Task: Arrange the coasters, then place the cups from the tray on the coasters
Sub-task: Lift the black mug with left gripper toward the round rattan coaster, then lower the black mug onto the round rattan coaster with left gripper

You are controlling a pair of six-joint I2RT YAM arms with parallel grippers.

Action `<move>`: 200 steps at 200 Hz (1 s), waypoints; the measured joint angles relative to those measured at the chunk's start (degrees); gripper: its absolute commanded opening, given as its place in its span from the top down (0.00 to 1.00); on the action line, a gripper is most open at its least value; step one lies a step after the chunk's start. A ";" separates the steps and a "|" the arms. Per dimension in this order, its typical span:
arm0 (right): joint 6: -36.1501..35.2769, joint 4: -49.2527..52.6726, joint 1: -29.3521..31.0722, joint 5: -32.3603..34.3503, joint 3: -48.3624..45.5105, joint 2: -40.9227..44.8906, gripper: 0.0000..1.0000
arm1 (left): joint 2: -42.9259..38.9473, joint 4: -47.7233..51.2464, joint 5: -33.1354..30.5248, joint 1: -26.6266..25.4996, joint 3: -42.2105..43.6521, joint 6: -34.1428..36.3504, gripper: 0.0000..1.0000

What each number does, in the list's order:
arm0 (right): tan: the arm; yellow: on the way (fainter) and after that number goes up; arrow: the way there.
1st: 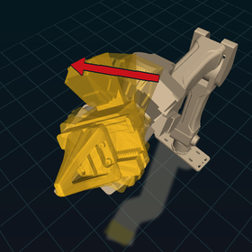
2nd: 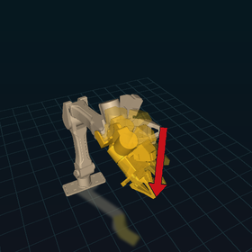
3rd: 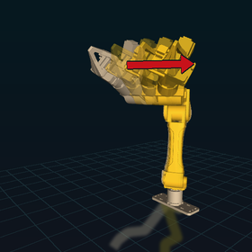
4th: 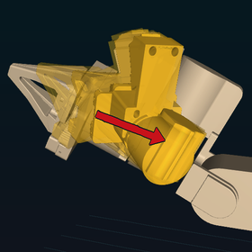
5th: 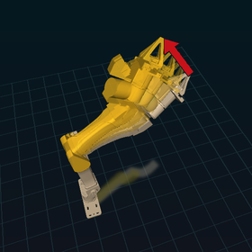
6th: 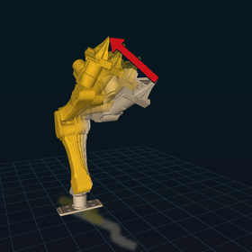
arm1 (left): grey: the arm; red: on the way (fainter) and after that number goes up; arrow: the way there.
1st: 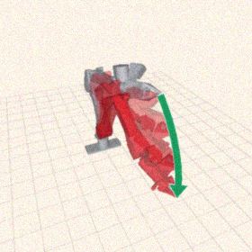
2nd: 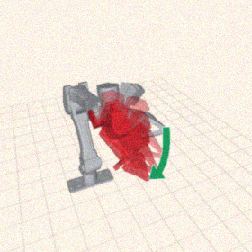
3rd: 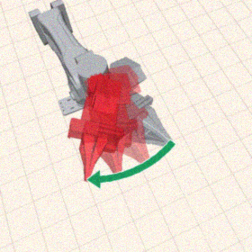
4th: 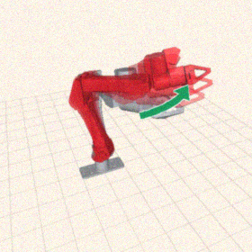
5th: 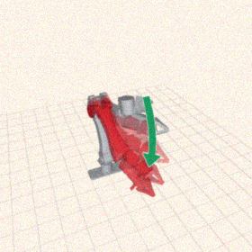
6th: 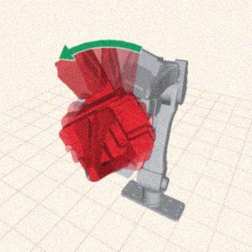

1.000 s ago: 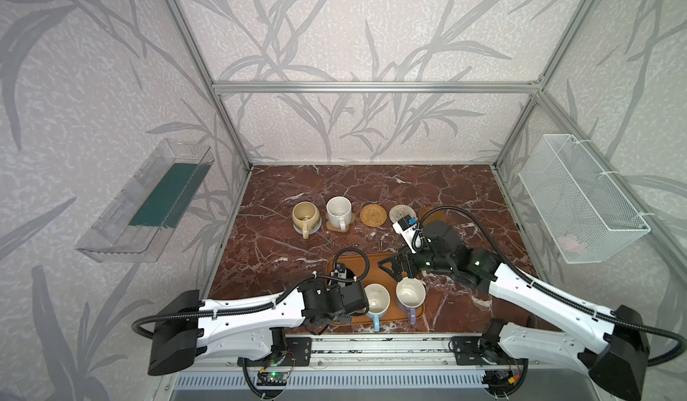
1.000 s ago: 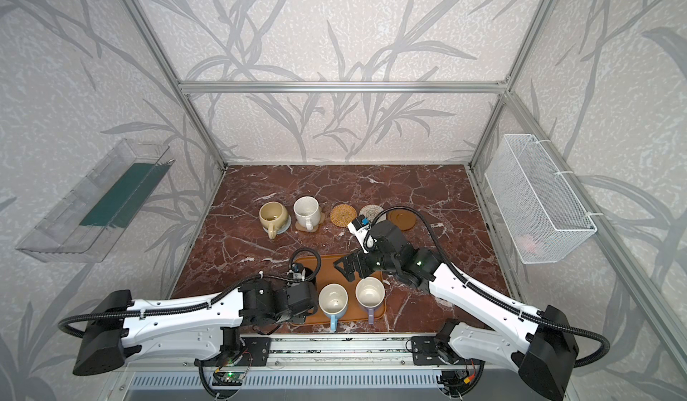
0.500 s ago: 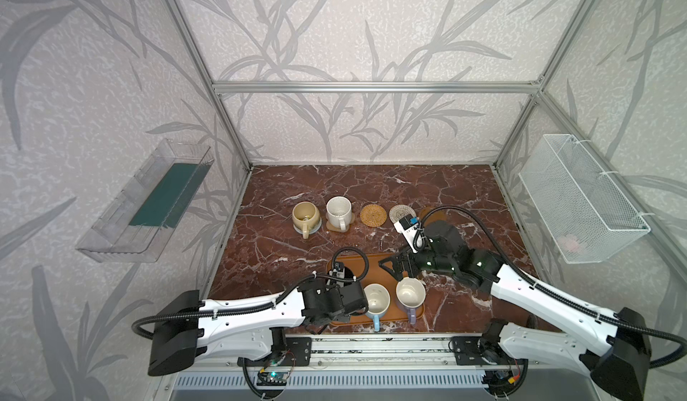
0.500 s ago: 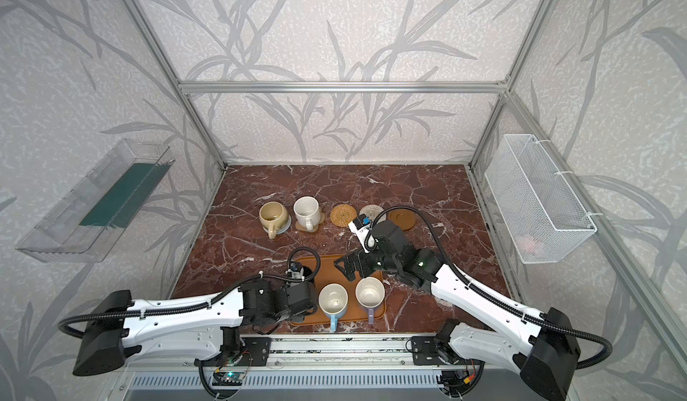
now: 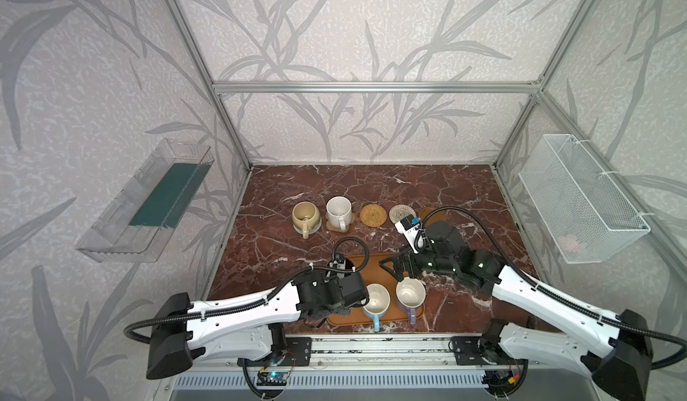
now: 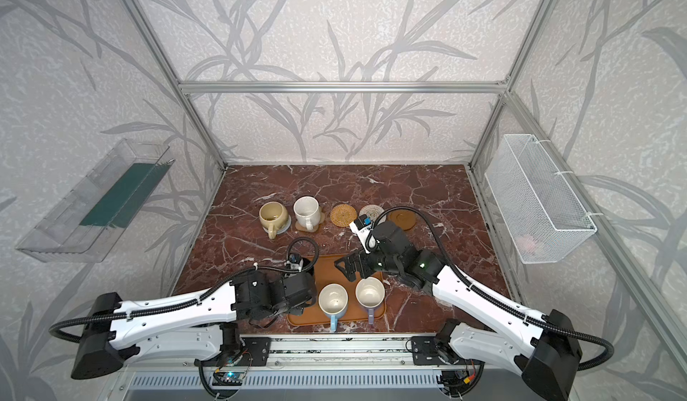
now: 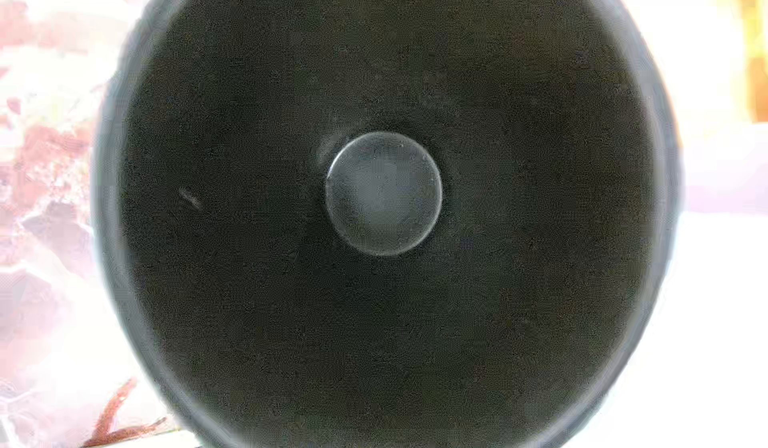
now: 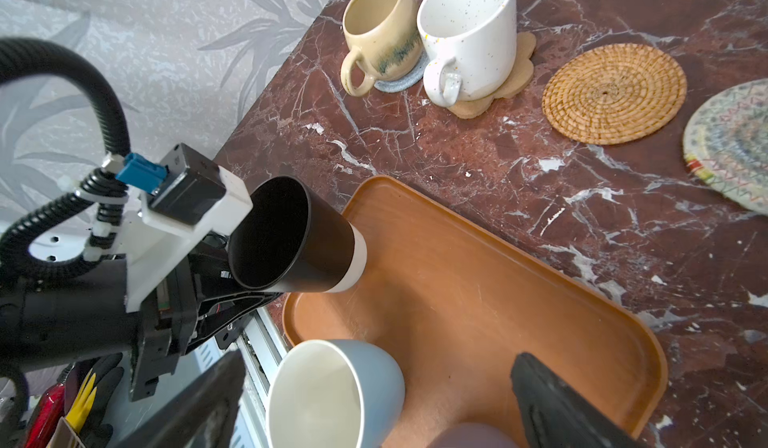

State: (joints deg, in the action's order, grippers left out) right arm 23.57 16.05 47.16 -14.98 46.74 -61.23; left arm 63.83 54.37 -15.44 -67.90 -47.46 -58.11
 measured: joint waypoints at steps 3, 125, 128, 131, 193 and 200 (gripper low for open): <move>0.02 0.02 0.00 0.02 0.00 0.07 0.01 | -0.02 0.22 -0.02 0.31 -0.35 0.22 1.00; 0.68 -4.81 0.00 4.42 4.66 -2.23 0.01 | 6.23 4.11 1.51 15.85 -21.03 17.14 1.00; 0.68 -5.09 0.00 4.39 4.90 -2.34 0.01 | 6.78 4.15 1.62 16.04 -21.62 17.51 1.00; 0.68 -5.46 0.00 4.39 5.14 -2.40 0.01 | 7.39 4.22 1.73 16.31 -22.25 17.97 1.00; 0.66 -5.73 -0.22 6.91 10.45 -2.97 0.01 | 17.46 2.71 4.87 20.85 -32.63 24.09 1.00; 0.66 -5.73 -0.48 7.41 10.88 -2.97 0.01 | 18.69 2.64 5.18 21.42 -33.88 24.50 1.00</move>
State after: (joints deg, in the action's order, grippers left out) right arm 24.23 10.33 46.68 -7.57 57.63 -64.20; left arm 82.52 57.01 -10.26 -46.48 -81.34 -33.61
